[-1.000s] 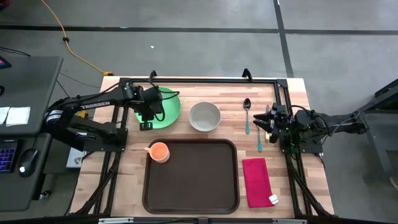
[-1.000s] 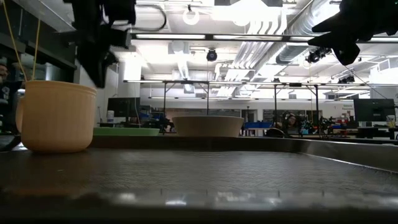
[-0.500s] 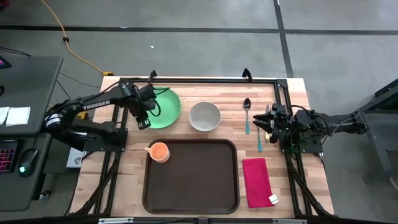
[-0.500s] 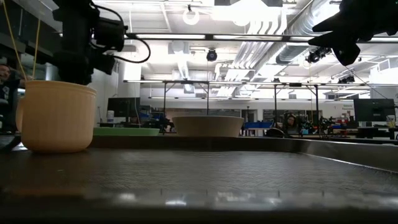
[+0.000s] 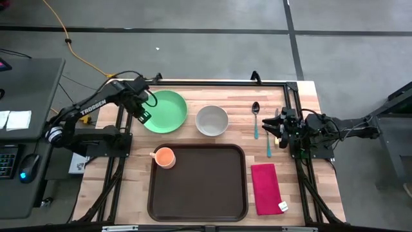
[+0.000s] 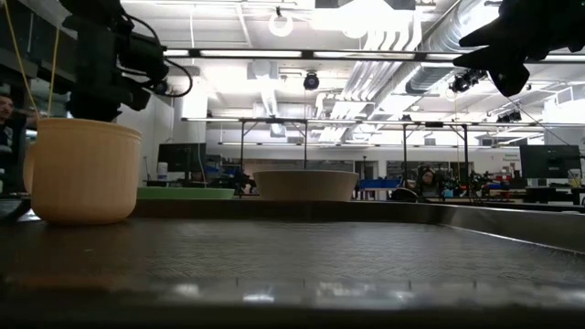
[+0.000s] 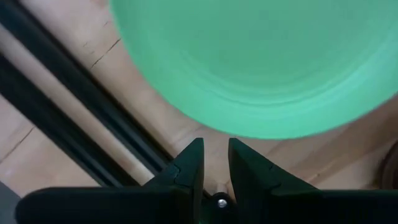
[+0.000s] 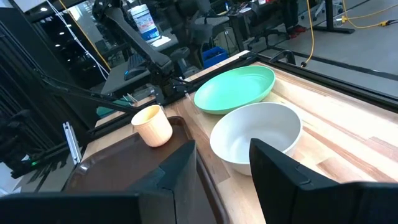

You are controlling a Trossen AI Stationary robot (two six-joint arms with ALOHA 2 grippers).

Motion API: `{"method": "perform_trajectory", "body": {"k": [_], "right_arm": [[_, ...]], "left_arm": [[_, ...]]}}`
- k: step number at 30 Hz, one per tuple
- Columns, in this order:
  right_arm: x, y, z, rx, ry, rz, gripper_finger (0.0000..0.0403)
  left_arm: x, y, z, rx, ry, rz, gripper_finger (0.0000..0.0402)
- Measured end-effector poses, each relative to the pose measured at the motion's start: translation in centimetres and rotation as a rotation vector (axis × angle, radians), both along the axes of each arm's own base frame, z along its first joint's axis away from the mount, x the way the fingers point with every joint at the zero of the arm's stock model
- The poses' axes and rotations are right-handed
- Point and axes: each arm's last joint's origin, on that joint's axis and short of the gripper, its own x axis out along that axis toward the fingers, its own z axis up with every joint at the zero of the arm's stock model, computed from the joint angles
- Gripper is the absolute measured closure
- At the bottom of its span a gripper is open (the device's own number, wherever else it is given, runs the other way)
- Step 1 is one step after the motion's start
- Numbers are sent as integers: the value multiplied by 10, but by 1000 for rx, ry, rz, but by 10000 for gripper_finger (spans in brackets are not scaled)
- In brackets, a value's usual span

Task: Set up tray
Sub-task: Put the green plate in the center of the brown tray

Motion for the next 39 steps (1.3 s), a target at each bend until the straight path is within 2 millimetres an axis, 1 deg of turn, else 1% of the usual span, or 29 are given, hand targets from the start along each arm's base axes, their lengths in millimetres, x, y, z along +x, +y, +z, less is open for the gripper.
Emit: {"method": "perform_trajectory", "body": {"k": [4,9,15,21,25,30,35,39], "right_arm": [[0,0,0,12,-3,-2,274],[0,0,0,15,-4,-2,274],[0,0,0,18,-7,-3,274],[0,0,2,20,-21,-3,274],[0,0,2,22,-25,-3,274],[0,0,2,31,-30,-3,274],[0,0,2,41,-32,-5,274],[0,0,2,42,-32,-8,274]], "left_arm": [[-7,8,0,4,-24,61,298],[-11,18,-2,-18,-71,102,298],[-13,32,-14,-53,-7,153,298],[-7,49,-30,-103,-28,166,298],[-3,56,-40,-130,-10,153,298],[-1,60,-49,-167,21,153,298],[-2,58,-46,-161,16,169,298],[-4,56,-42,-120,42,175,298]]}}
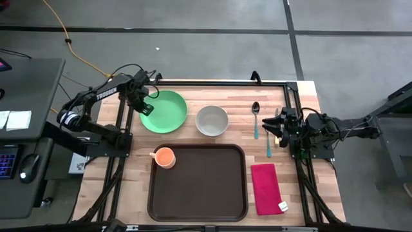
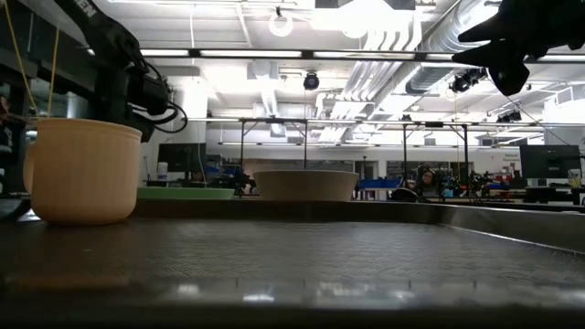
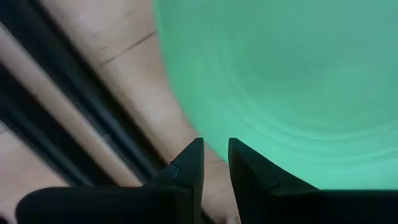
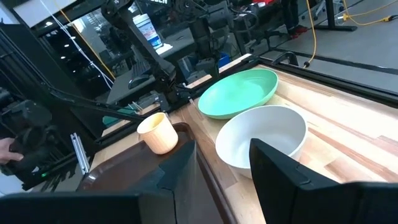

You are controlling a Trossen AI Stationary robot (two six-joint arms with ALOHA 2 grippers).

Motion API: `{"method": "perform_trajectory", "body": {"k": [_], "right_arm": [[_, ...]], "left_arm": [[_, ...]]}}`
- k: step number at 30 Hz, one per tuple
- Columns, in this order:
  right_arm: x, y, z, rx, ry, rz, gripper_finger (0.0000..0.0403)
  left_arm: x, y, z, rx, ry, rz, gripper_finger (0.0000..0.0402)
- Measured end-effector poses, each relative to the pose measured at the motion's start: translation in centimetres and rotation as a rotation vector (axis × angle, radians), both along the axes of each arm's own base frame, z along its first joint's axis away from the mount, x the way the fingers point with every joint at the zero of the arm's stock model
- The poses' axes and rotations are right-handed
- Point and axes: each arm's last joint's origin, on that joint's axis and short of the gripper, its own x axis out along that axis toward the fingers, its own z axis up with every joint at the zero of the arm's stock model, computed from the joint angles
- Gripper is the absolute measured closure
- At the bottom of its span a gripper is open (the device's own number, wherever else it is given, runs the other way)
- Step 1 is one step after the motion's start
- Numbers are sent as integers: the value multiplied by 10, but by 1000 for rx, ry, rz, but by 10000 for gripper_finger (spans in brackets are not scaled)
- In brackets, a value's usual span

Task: Set up tray
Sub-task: Put the green plate in the center of the brown tray

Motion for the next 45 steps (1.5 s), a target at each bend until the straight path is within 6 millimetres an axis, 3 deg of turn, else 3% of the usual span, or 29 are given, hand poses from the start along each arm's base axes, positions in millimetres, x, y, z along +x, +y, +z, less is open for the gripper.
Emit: {"method": "perform_trajectory", "body": {"k": [8,17,32,45], "right_arm": [[0,0,0,0,0,-1,274],[0,1,0,3,1,19,274],[0,0,0,-5,2,4,274],[0,0,0,2,1,17,274]], "left_arm": [[-1,6,-2,6,-35,52,298],[-17,14,-4,-13,-46,138,298],[-15,17,-4,-1,-80,133,298],[-11,25,-20,-41,-57,135,298]]}}
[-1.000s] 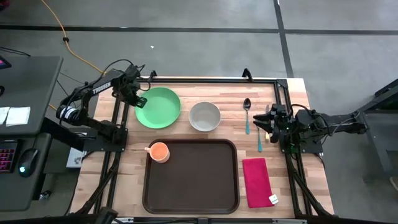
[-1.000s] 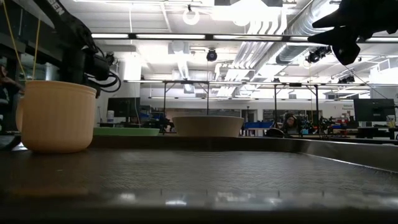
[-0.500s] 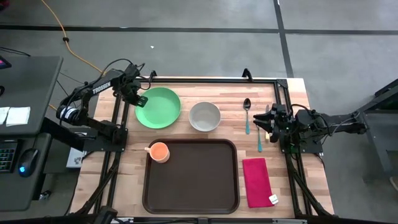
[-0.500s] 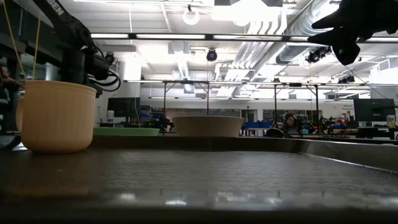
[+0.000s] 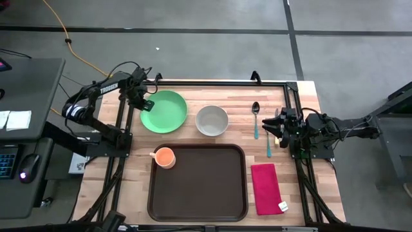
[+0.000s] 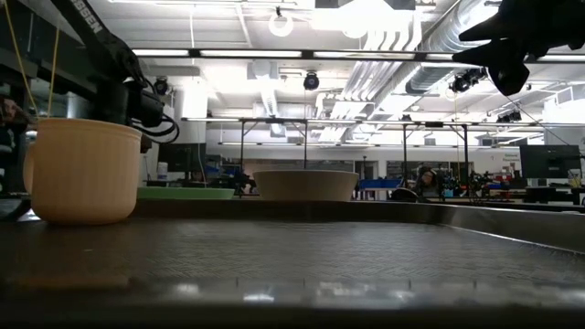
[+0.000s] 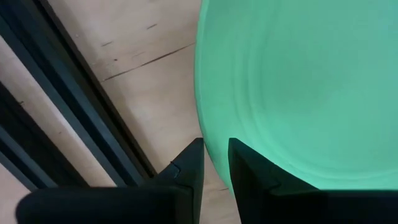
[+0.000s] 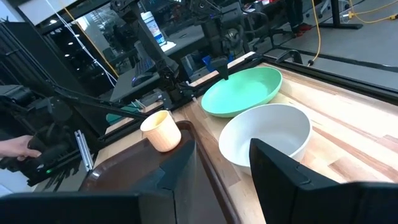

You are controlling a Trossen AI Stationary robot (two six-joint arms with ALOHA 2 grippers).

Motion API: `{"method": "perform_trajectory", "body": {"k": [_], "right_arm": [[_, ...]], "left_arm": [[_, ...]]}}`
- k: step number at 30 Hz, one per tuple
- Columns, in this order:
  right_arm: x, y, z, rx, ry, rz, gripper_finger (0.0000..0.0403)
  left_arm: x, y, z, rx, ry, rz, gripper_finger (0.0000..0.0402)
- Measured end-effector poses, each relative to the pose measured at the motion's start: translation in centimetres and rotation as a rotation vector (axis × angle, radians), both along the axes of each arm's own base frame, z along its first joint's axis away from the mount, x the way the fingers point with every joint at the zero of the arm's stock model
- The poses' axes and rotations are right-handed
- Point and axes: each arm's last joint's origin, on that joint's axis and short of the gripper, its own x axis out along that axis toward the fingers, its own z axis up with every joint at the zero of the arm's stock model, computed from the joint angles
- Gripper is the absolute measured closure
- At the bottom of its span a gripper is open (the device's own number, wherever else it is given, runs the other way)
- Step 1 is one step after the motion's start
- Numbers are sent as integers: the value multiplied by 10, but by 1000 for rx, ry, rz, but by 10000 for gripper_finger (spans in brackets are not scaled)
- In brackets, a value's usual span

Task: Set up tray
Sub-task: Put the green plate in the center of the brown tray

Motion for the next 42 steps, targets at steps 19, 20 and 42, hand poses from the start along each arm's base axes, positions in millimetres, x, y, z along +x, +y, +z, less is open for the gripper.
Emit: {"method": "perform_trajectory", "body": {"k": [19,20,42], "right_arm": [[0,0,0,-1,-1,-7,274],[0,0,0,-1,-1,-9,274],[0,-1,0,-3,-1,-26,274]], "left_arm": [[1,2,-25,2,-21,-18,298],[1,1,-26,0,-22,-19,298],[0,-3,-13,66,-68,-48,377]]}}
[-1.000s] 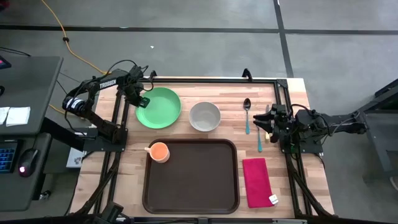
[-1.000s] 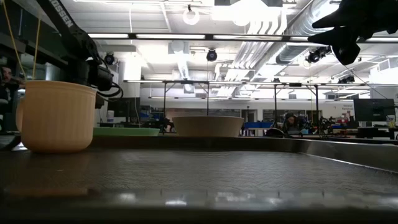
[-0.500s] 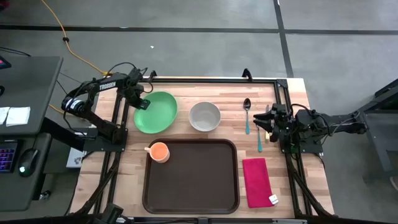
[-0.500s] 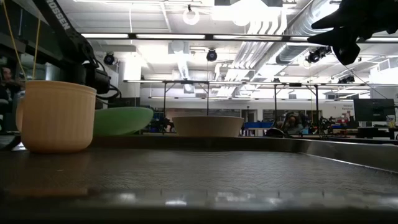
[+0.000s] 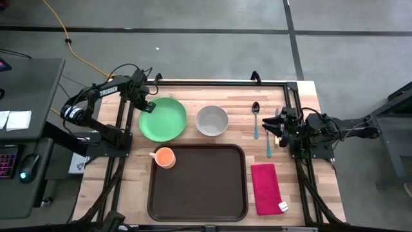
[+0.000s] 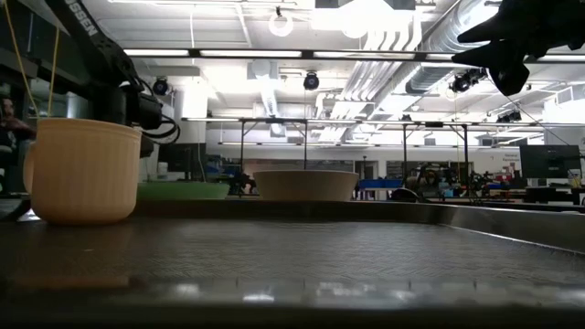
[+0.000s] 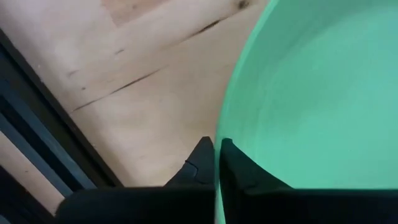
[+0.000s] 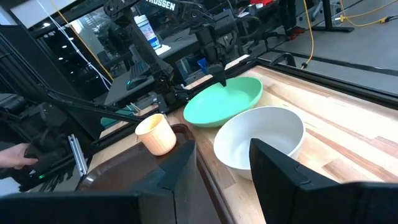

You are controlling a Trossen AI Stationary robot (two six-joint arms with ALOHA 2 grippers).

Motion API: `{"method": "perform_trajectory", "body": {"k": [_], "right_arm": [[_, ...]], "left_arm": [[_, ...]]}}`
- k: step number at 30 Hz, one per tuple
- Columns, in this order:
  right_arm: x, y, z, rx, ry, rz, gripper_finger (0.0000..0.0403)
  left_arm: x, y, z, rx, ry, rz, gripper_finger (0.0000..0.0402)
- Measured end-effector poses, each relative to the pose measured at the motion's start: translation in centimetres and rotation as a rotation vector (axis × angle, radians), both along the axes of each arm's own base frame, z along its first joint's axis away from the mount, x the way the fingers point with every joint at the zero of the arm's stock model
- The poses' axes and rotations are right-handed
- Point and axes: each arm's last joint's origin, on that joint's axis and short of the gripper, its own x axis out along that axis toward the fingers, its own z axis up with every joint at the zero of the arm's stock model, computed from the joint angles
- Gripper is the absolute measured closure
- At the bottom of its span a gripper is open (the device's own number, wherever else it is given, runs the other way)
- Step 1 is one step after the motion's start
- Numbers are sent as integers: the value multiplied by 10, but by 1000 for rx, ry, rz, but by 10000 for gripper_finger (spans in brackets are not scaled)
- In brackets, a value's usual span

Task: Set up tray
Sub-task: Put the green plate in the center of the brown tray

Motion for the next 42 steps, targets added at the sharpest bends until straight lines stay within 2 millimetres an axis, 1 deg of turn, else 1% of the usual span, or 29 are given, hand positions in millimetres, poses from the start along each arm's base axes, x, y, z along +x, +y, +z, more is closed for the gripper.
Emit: {"method": "perform_trajectory", "body": {"k": [2,10,26,42], "right_arm": [[0,0,0,0,0,0,274],[0,0,0,0,0,0,274],[0,0,0,0,0,0,274],[0,1,-1,3,7,22,274]], "left_arm": [[0,0,2,23,-6,0,388],[-1,0,9,67,-17,9,388],[2,1,11,67,-91,-3,388],[4,4,30,55,-125,17,388]]}}
